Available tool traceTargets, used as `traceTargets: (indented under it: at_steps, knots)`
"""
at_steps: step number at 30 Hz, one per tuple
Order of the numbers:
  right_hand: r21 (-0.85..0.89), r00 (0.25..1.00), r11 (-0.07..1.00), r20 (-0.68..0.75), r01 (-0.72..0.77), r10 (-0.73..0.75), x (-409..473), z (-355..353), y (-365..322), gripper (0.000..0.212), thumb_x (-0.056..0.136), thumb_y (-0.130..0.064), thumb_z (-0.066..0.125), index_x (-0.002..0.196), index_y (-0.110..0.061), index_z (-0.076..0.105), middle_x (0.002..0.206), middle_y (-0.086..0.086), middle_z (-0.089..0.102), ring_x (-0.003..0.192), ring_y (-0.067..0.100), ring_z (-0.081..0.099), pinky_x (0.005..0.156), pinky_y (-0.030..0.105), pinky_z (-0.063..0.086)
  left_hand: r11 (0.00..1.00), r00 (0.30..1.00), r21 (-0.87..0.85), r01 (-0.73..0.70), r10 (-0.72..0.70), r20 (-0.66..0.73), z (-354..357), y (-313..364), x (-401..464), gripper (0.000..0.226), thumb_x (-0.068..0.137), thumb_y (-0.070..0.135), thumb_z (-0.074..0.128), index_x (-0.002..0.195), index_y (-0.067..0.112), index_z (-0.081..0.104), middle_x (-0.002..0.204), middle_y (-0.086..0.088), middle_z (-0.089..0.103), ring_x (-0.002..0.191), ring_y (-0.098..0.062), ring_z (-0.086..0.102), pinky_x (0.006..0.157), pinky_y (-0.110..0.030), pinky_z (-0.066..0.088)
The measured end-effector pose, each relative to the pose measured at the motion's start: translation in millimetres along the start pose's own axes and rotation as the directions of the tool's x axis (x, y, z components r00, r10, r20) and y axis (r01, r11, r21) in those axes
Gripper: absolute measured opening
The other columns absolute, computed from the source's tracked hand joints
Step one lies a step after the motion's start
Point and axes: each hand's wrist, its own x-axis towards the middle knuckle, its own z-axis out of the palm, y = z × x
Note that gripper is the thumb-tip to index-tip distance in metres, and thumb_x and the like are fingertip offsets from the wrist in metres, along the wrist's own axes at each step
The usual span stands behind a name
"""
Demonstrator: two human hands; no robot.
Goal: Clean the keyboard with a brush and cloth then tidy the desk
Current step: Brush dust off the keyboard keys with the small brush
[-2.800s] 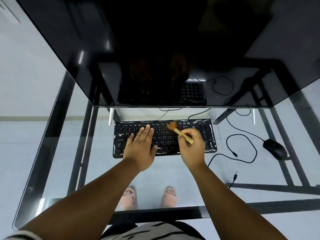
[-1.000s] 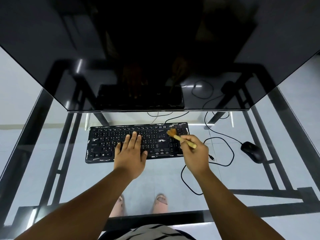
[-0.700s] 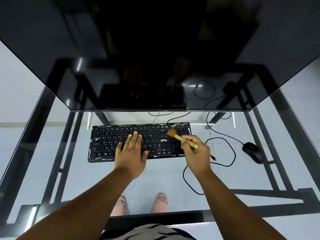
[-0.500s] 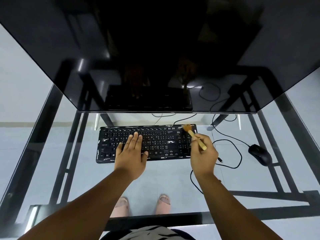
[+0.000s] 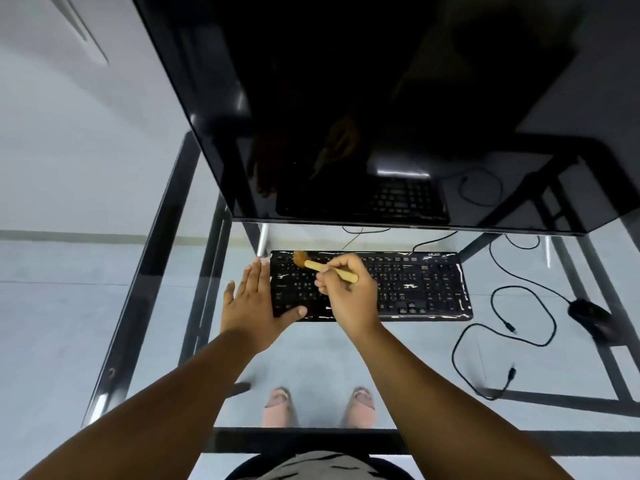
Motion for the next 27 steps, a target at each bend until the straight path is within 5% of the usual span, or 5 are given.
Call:
traceTargets:
  at_steps: [7,16,20,24,27]
  knots:
    - [-0.282,0.991,0.959,-0.129,-0.013,-0.025,-3.4,21.8,9.9,0.010,0.086,-0.014,0.059,0.078,-0.020,0.058,0.065,0.010,0.067,0.058,0.028,0.063,0.054,0.045,0.052,0.999,0.985,0.010,-0.032,0.030,0.172,4.8,-32.9,-6.2,0.124,0.065,0.092,0.029,0.153,0.015,-0.013,0.160,0.001,-0.020,0.147,-0.014,-0.017,0.121,-0.043,0.001]
    - [-0.358,0.960,0.931,-0.230,0.069,-0.159,-14.7,16.8,18.2,0.011,0.087,-0.015,0.060,0.079,-0.019,0.054,0.055,0.003,0.058,0.049,0.022,0.053,0.045,0.036,0.041,0.989,0.975,0.078,-0.122,0.105,0.194,9.1,-44.8,-6.1,0.128,0.067,0.086,0.048,0.151,0.016,-0.020,0.155,0.002,-0.032,0.145,-0.014,-0.023,0.120,-0.039,-0.003]
    - [-0.298,0.991,0.949,-0.047,0.103,-0.123,-24.9,21.9,22.1,0.006,0.083,-0.018,0.057,0.078,-0.023,0.056,0.061,0.012,0.063,0.057,0.033,0.062,0.048,0.042,0.047,0.988,0.974,0.075,-0.135,0.118,0.192,10.2,-46.3,-7.3,0.126,0.070,0.084,0.048,0.151,0.016,-0.019,0.156,0.001,-0.031,0.145,-0.017,-0.023,0.119,-0.039,-0.004]
    - [-0.350,0.967,0.932,-0.193,0.092,-0.168,-28.3,20.9,21.6,0.010,0.086,-0.012,0.059,0.079,-0.017,0.054,0.057,0.005,0.058,0.051,0.023,0.053,0.046,0.034,0.040,0.986,0.974,0.078,-0.149,0.132,0.185,11.9,-48.5,-9.0,0.121,0.073,0.084,0.044,0.151,0.016,-0.019,0.156,0.000,-0.030,0.145,-0.018,-0.023,0.119,-0.038,-0.005]
    - [-0.260,0.991,0.958,-0.030,0.118,-0.130,-28.4,24.9,18.4,0.005,0.083,-0.016,0.058,0.080,-0.020,0.057,0.063,0.010,0.064,0.059,0.032,0.062,0.050,0.040,0.047,0.985,0.975,0.074,-0.153,0.138,0.175,12.9,-51.1,-9.8,0.119,0.074,0.084,0.042,0.151,0.017,-0.019,0.156,0.002,-0.029,0.145,-0.017,-0.022,0.119,-0.037,-0.004]
